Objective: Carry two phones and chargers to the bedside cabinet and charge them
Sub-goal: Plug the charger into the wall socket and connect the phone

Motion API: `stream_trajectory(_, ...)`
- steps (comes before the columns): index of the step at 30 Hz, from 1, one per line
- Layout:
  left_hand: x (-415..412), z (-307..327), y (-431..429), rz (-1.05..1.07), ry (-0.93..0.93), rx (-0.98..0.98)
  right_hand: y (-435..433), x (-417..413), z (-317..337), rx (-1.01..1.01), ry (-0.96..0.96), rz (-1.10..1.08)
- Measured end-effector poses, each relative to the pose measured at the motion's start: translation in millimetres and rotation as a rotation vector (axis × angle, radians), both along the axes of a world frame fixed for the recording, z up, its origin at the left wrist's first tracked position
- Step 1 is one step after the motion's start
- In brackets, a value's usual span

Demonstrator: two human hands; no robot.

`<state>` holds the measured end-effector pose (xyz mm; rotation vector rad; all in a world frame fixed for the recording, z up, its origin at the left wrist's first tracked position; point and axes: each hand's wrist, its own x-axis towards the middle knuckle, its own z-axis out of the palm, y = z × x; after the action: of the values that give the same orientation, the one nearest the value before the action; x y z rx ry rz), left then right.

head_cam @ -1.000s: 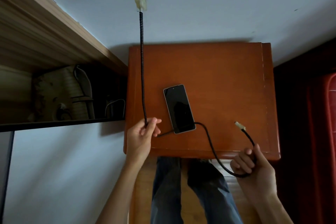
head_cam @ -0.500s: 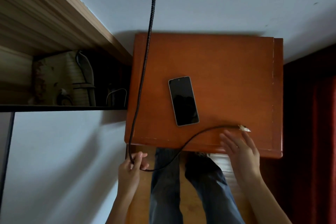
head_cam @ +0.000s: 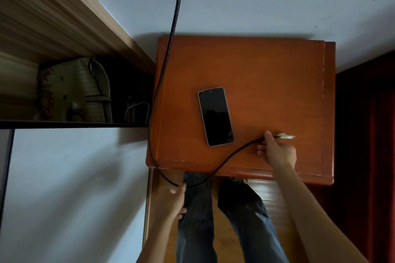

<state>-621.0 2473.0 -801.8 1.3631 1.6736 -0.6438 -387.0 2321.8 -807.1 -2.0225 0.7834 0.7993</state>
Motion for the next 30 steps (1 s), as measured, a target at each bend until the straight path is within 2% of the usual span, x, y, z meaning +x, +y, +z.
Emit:
stream_trajectory(2, 19.3, 6.1, -2.0, 0.003, -0.027, -0.054, -1.0, 14.6, -0.8, -0.095, -0.035, 0.155)
stream_trajectory(4, 41.4, 9.3, -4.5, -0.040, -0.180, 0.101, -3.5, 19.4, 3.1, -0.154, -0.118, 0.308)
stream_trajectory(7, 84.0, 21.2, -3.8, -0.092, -0.373, 0.337, -10.9, 7.8, 10.5, -0.091, -0.290, 0.451)
stream_trajectory(9, 113.7, 26.7, -2.7, -0.184, -0.387, 0.418, -14.6, -5.4, 11.1, -0.032, -0.332, 0.520)
stream_trajectory(12, 147.4, 22.6, -5.5, -0.313, -0.302, 0.494, -15.8, -24.3, 8.5, -0.028, -0.360, 0.616)
stream_trajectory(18, 175.7, 6.2, -18.8, -0.506, -0.123, 0.580, -7.2, -60.0, 12.7, 0.281, -0.286, 0.569)
stream_trajectory(25, 183.6, 6.6, -2.7, -0.519, -0.108, 0.535, 0.0, -82.0, 18.3, 0.363, -0.219, 0.443)
stream_trajectory(30, 189.4, 15.7, 6.7, -0.429, -0.167, 0.378, 2.5, -85.8, 26.4, 0.440, -0.201, 0.321)
